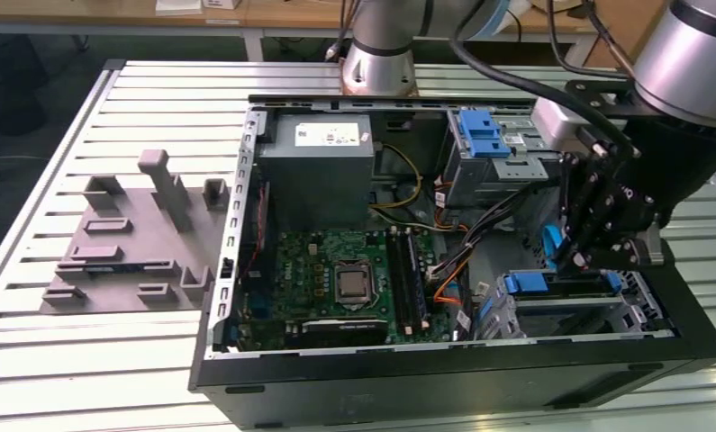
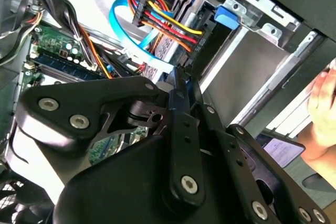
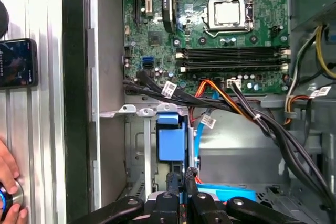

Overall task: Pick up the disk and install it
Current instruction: 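Insert the second disk wire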

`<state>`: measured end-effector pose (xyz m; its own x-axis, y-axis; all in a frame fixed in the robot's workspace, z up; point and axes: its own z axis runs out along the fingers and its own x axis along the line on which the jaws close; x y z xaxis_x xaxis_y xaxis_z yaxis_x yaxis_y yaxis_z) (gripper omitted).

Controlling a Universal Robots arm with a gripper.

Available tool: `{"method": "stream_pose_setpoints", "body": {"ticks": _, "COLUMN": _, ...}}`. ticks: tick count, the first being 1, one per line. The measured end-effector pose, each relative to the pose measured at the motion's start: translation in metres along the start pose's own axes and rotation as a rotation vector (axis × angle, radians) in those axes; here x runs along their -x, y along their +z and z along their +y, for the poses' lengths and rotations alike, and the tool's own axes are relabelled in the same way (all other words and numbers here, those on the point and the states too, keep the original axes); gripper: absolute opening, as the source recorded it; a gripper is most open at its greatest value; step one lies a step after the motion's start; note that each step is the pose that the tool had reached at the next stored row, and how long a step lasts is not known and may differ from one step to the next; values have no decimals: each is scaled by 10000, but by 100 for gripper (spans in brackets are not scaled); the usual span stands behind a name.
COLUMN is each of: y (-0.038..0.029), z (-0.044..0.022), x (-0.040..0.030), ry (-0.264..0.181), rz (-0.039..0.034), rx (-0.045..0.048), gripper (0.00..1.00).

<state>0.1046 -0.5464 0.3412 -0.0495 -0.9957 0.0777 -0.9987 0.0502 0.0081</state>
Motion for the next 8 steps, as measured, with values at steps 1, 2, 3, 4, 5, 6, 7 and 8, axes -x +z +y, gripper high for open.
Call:
{"method": "stream_pose_setpoints", "body": {"ticks": 1, "y": 11, "z": -4, "x": 0, "ry": 2, "rz": -7, "rx": 1, "gripper": 16}}
{"method": "stream_pose_setpoints", "body": {"ticks": 2, "y": 19, "z": -8, "x": 0, "ry": 4, "rz": -20, "rx": 4, "gripper": 16}}
{"method": "stream_pose_setpoints", "body": {"ticks": 3, "y": 27, "z": -12, "x": 1, "ry": 6, "rz": -35, "rx": 8, "gripper": 16}}
{"method": "stream_pose_setpoints", "body": {"ticks": 4, "y": 34, "z": -17, "x": 2, "ry": 8, "rz": -49, "rx": 11, "gripper": 16}}
{"method": "stream_pose_setpoints", "body": {"ticks": 5, "y": 41, "z": -21, "x": 3, "ry": 8, "rz": -63, "rx": 13, "gripper": 16}}
{"method": "stream_pose_setpoints", "body": {"ticks": 6, "y": 48, "z": -23, "x": 3, "ry": 11, "rz": -69, "rx": 14, "gripper": 16}}
{"method": "stream_pose_setpoints", "body": {"ticks": 7, "y": 53, "z": -26, "x": 4, "ry": 11, "rz": -74, "rx": 15, "gripper": 16}}
{"method": "stream_pose_setpoints", "body": {"ticks": 8, "y": 58, "z": -28, "x": 4, "ry": 12, "rz": -76, "rx": 15, "gripper": 16}}
